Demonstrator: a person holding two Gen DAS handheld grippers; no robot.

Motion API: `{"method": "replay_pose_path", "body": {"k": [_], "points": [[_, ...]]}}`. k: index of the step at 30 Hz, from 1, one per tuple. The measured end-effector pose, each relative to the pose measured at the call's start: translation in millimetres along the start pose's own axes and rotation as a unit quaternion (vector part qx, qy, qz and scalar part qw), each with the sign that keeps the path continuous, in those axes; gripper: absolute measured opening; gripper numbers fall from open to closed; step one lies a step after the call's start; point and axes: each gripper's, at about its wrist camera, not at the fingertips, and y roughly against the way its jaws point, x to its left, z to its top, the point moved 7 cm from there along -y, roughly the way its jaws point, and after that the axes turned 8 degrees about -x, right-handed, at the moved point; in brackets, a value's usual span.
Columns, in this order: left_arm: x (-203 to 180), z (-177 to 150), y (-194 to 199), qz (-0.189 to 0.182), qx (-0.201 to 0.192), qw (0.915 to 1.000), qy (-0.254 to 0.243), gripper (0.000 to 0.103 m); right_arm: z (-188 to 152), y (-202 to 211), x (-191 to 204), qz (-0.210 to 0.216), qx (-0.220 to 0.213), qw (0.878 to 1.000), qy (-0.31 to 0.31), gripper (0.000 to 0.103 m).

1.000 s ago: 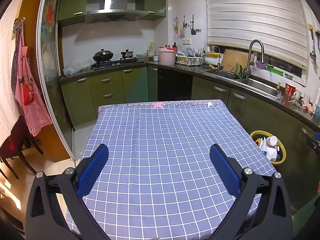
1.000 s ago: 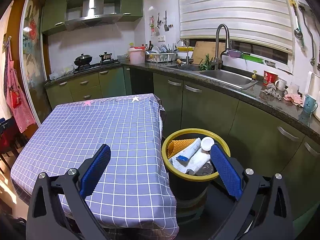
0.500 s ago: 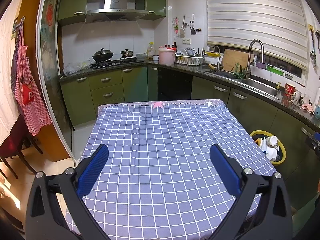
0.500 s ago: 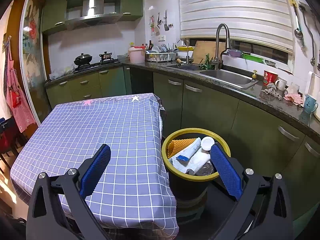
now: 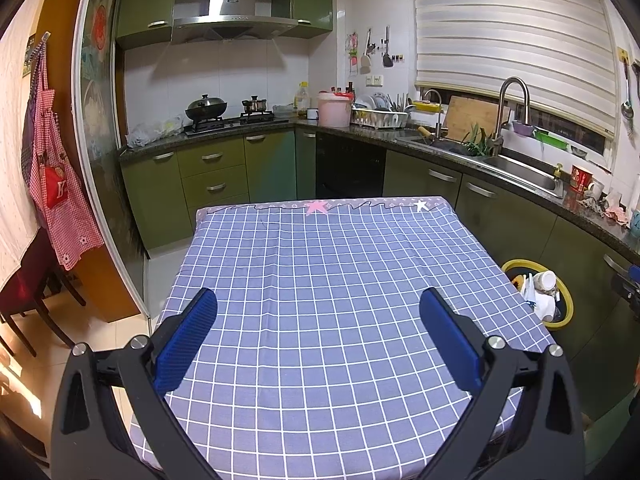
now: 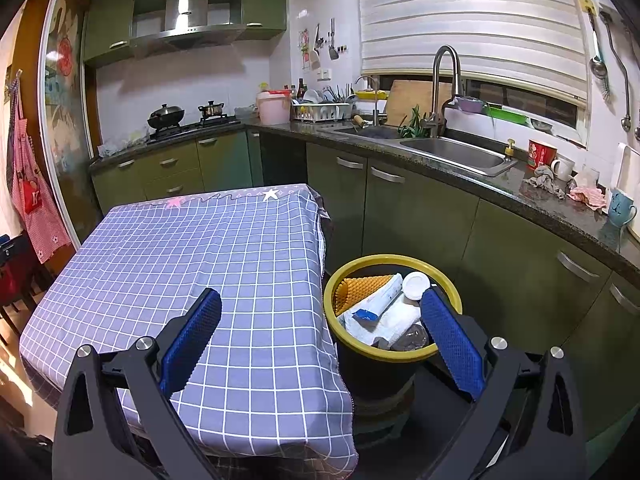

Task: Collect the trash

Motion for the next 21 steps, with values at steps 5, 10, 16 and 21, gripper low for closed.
{"method": "replay_pose_path", "body": {"k": [5, 10, 16, 21], "points": [[-1, -2, -3, -0.002, 0.004, 1.0, -0.002, 0.096, -2, -2, 0, 0.0, 0.002, 1.0, 0.0, 0.098], [0, -5, -7, -0.007, 0.007, 1.0, 0.002, 0.096, -3, -4, -1, 0.001, 0.004, 1.0, 0.0, 0.098], [0, -3, -12, -0.003, 0.004, 1.0, -0.003, 0.096, -4, -6, -3, 0.0, 0.006, 1.0, -0.002, 0.098], [5, 2, -26, 0.002, 0.012, 0.9999, -0.008, 0.096, -5, -19, -1, 0.0, 0.016, 1.0, 0.003, 0.098]]}}
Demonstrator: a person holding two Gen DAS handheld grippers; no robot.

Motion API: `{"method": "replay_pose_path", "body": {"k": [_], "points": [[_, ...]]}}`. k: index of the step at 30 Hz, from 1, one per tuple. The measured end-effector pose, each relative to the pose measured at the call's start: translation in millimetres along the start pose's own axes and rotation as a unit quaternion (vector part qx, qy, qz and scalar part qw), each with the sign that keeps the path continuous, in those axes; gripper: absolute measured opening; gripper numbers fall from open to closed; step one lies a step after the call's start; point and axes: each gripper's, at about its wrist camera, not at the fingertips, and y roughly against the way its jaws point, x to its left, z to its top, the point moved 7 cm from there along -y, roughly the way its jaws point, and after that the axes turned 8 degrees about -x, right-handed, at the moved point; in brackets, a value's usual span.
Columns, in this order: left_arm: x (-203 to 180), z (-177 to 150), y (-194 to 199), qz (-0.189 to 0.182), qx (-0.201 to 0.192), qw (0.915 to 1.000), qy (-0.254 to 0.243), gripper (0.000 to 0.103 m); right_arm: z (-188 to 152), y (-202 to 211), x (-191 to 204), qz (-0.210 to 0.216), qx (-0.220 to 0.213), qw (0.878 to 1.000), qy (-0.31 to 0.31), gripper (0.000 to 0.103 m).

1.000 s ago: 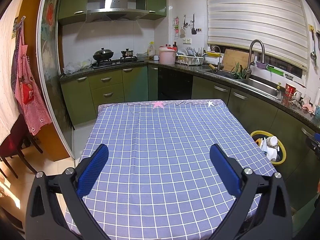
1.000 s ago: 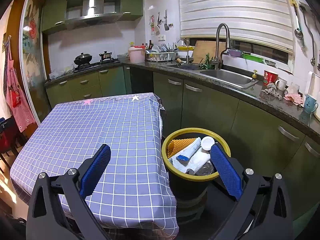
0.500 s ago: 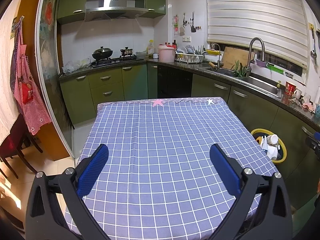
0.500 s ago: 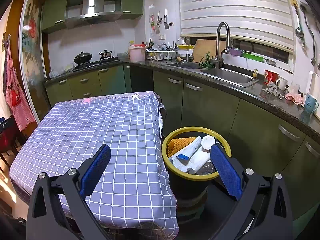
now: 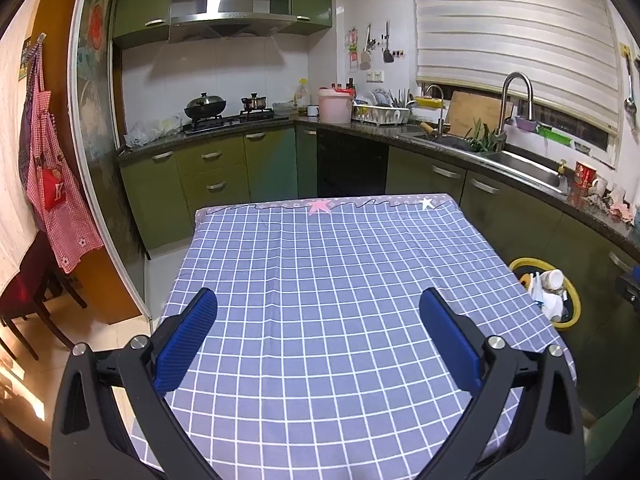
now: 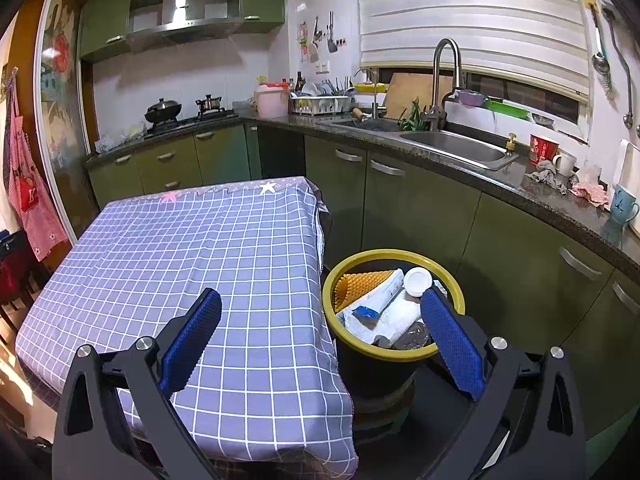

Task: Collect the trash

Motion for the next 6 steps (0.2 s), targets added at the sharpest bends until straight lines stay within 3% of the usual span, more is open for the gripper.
{"method": "replay_pose_path", "body": {"k": [6], "points": [[13, -3, -51, 0.018, 0.046, 0.9985, -0.025, 0.096, 14, -43, 21, 0.031, 0.022, 0.999, 0.017, 0.098]]}}
